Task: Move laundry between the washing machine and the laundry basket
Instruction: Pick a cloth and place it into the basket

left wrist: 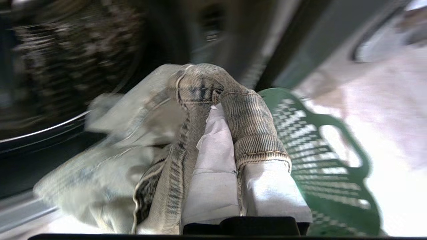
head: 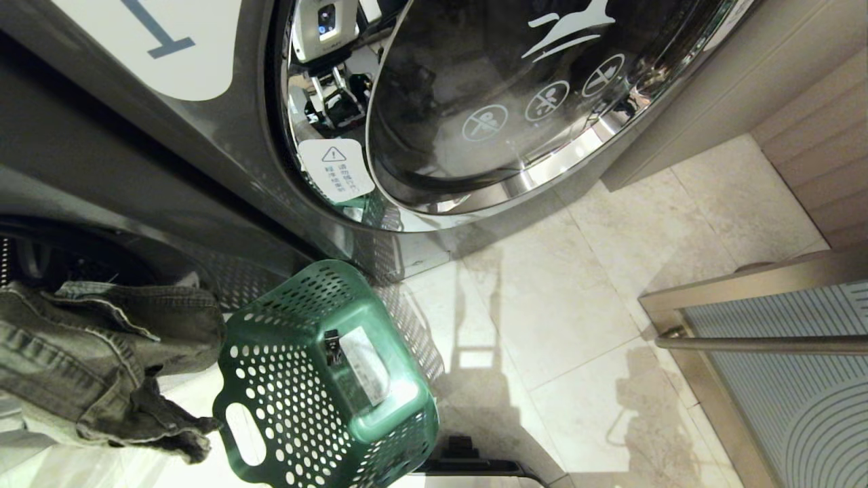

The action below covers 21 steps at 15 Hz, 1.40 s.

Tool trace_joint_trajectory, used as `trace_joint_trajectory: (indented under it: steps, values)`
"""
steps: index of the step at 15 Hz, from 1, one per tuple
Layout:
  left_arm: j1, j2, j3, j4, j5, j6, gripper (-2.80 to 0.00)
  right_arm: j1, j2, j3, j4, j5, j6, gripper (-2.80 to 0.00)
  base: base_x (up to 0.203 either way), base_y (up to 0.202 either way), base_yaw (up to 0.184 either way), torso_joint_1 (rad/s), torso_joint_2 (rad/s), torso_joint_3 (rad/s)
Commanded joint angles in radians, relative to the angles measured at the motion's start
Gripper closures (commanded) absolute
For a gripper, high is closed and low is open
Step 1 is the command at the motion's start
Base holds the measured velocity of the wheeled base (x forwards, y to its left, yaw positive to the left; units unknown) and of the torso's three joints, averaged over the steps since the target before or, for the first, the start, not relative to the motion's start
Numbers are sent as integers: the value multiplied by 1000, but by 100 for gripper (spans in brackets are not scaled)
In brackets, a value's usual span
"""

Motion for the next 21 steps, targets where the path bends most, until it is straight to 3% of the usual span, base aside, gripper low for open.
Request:
trace_joint_trajectory:
  steps: [1,5,14,21]
  values:
    - [-140,-17,18,-9,68,0,0,0,0,0,0,1,-1,0,0,0,0,0,0,0]
    - [-360,-29,29,-19,170,1,0,0,0,0,0,1,0,0,0,0,0,0,0,0]
    - [-603,-67,22,-46,207,14,0,0,1,0,0,1,-1,0,0,0,0,0,0,0]
    - [-617,-22,94,-53,217,28,0,0,0,0,0,1,-1,0,0,0,0,0,0,0]
